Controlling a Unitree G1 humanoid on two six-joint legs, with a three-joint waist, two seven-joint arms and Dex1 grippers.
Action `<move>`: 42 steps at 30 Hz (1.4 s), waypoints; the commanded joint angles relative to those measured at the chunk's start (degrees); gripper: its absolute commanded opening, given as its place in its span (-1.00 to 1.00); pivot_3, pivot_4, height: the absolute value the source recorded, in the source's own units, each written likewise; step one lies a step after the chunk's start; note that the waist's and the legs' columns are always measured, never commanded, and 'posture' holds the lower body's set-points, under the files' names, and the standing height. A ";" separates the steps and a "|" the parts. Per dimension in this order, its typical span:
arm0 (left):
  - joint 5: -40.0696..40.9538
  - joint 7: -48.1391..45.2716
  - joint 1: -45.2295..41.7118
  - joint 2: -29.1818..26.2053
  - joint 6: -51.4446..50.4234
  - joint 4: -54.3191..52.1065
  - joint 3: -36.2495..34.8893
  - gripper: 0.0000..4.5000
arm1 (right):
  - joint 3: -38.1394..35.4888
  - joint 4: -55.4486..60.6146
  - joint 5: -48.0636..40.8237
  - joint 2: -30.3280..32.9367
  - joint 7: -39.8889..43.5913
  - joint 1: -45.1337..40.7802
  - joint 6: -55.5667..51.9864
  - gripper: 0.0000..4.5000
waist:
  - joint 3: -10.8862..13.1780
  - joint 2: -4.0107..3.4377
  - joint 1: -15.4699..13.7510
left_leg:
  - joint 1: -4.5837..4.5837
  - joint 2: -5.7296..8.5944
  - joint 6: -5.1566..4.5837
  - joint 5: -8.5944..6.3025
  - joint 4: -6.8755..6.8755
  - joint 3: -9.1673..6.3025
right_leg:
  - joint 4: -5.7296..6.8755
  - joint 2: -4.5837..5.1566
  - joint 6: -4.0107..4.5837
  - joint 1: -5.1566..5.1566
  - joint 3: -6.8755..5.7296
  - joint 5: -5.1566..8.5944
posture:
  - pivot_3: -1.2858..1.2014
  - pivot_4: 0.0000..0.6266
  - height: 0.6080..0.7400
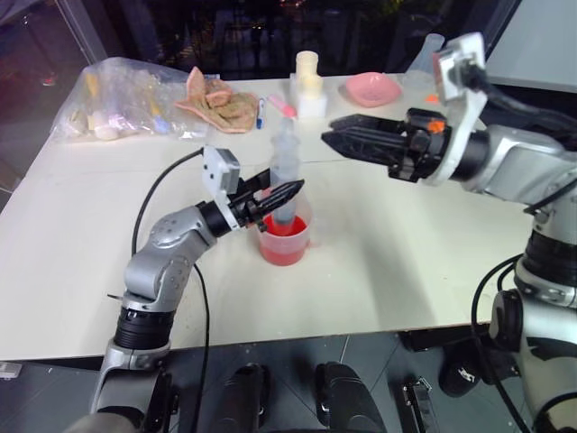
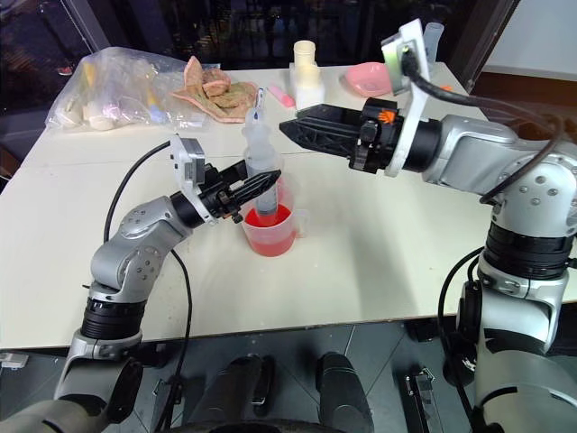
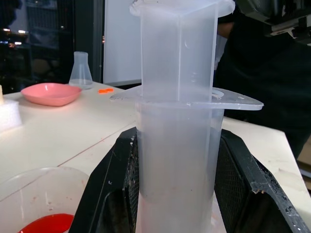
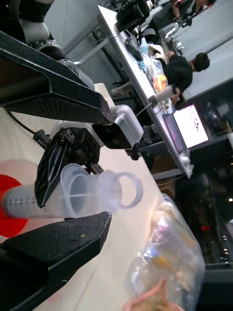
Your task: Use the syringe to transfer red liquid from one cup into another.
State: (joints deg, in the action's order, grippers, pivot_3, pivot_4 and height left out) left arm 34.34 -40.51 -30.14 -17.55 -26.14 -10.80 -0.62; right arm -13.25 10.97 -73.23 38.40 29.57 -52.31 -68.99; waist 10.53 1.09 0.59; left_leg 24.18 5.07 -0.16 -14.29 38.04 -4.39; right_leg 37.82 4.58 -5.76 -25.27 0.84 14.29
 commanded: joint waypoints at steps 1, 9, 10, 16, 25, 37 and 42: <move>5.04 2.60 -5.13 -0.08 -2.62 -4.02 -4.18 -0.31 | -2.02 0.17 0.99 0.90 0.82 -0.69 2.74 0.30 | 0.01 0.02 -0.04 | 0.01 0.00 0.00 0.00 0.00 0.00 | 0.00 0.00 0.00 0.00 0.00 0.00 | 0.03 -0.52 1.00; 6.78 6.56 -15.96 -1.10 -2.40 -0.92 -8.85 -0.31 | 0.10 -0.82 5.08 0.42 5.59 -0.73 6.07 0.30 | 0.02 0.02 -0.05 | 0.06 0.01 -0.03 -0.02 0.00 0.00 | -0.11 -0.01 -0.01 0.01 -0.03 0.00 | 0.03 -0.52 1.00; 5.14 6.22 -16.83 -1.01 -0.28 0.92 -8.70 -0.31 | 0.46 -1.05 5.75 0.18 6.08 -0.98 6.54 0.30 | 0.01 0.02 -0.07 | 0.06 0.01 -0.03 -0.02 0.00 0.00 | -0.11 -0.02 -0.02 0.01 -0.03 -0.01 | 0.03 -0.52 1.00; -5.87 4.60 -19.73 1.24 15.95 12.96 -5.75 -0.31 | 2.06 -2.30 9.25 -0.62 7.91 -2.17 8.88 0.30 | 0.01 0.02 -0.14 | 0.04 0.02 -0.02 -0.01 0.00 0.00 | -0.13 -0.01 -0.02 0.03 -0.04 -0.01 | 0.03 -0.52 1.00; -13.37 1.26 -18.11 6.98 32.50 28.96 -3.21 -0.31 | 5.17 -5.24 14.66 -4.95 7.04 -7.34 11.56 0.30 | 0.02 0.02 0.09 | 0.16 0.03 -0.07 -0.05 -0.01 0.01 | -0.28 0.01 -0.08 -0.03 -0.02 -0.05 | 0.03 -0.52 1.00; -15.08 0.88 -17.27 7.41 36.27 33.59 -3.48 -0.31 | 10.18 -12.86 23.71 -11.73 9.18 -14.54 14.90 0.30 | 0.01 0.02 -0.07 | 0.21 0.05 -0.08 -0.05 -0.04 0.00 | -0.29 0.02 -0.11 -0.09 -0.03 -0.07 | 0.03 -0.52 1.00; -14.90 0.91 -16.39 7.32 35.47 32.40 -3.35 -0.31 | 11.55 -16.51 27.57 -13.13 10.79 -15.41 16.82 0.30 | 0.01 0.02 0.04 | 0.21 0.05 -0.08 -0.05 -0.04 0.00 | -0.29 0.02 -0.13 -0.10 -0.03 -0.08 | 0.03 -0.52 1.00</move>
State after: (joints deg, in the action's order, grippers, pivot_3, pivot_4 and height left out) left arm 19.26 -39.56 -46.14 -10.06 8.43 24.28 -3.50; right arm -1.25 -5.35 -46.76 25.64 39.59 -65.83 -53.89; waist 10.54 1.11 0.63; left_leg 24.38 5.12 -0.24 -14.34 38.00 -4.39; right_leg 37.53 4.60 -5.89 -25.37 0.81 14.21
